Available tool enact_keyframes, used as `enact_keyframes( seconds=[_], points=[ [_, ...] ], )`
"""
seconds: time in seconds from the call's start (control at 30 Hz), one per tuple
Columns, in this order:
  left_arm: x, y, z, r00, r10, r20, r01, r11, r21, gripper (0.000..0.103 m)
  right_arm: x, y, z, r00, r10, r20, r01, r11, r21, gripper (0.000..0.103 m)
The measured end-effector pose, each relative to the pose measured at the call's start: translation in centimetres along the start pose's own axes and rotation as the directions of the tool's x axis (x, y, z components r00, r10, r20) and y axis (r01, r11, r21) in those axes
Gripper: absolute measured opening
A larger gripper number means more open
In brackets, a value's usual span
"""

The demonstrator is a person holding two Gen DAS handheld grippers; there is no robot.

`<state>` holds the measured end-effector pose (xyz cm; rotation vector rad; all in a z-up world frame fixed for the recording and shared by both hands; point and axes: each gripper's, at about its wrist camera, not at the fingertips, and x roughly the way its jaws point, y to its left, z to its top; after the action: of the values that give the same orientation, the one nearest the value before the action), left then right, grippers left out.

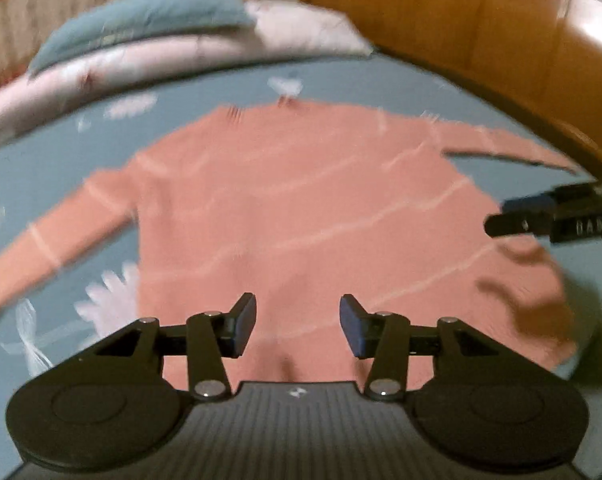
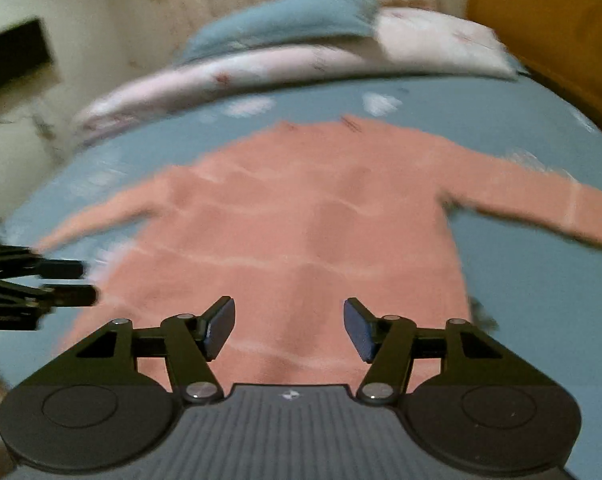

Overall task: Fold clothes
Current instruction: 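Open both grippers to release the ribbed hem and lift away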

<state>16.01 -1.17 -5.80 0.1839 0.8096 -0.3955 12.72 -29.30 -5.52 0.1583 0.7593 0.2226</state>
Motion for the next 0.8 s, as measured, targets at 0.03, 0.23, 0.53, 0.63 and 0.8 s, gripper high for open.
enact_keyframes(
  seconds=[0.03,0.23,0.53,0.63,0.8],
  points=[
    [0.8,-0.4,-0.9,1.0,0.008,-0.02,-0.008,1.0,-0.011,0.047,0.7,-0.2,-0.8,1.0,-0.022,-0.012,0.022,1.0,-0.005,0.065],
    [1.4,-1.6,-6.0,0.997,0.057,-0.048,-0.061,0.995,-0.074,0.048,1.7,-2.0,-5.7,0.996,-0.079,-0.042,0.081,0.995,0.058,0.066],
    [-1.2,-2.3,-9.3,0.994,0.089,-0.058,-0.098,0.982,-0.165,0.052,-1.2,-3.0,-10.2,0.992,-0.03,0.121,0.013,0.99,0.143,0.069],
    [-1.2,-2.5,-9.0,0.992,0.096,-0.077,-0.108,0.977,-0.183,0.053,-1.4,-3.0,-10.8,0.989,-0.021,0.147,0.001,0.991,0.137,0.071],
    [-1.7,-0.6,-7.7,0.997,0.038,-0.065,-0.053,0.967,-0.251,0.052,-1.6,-3.4,-11.1,0.986,0.004,0.167,-0.028,0.99,0.139,0.073]
  ],
)
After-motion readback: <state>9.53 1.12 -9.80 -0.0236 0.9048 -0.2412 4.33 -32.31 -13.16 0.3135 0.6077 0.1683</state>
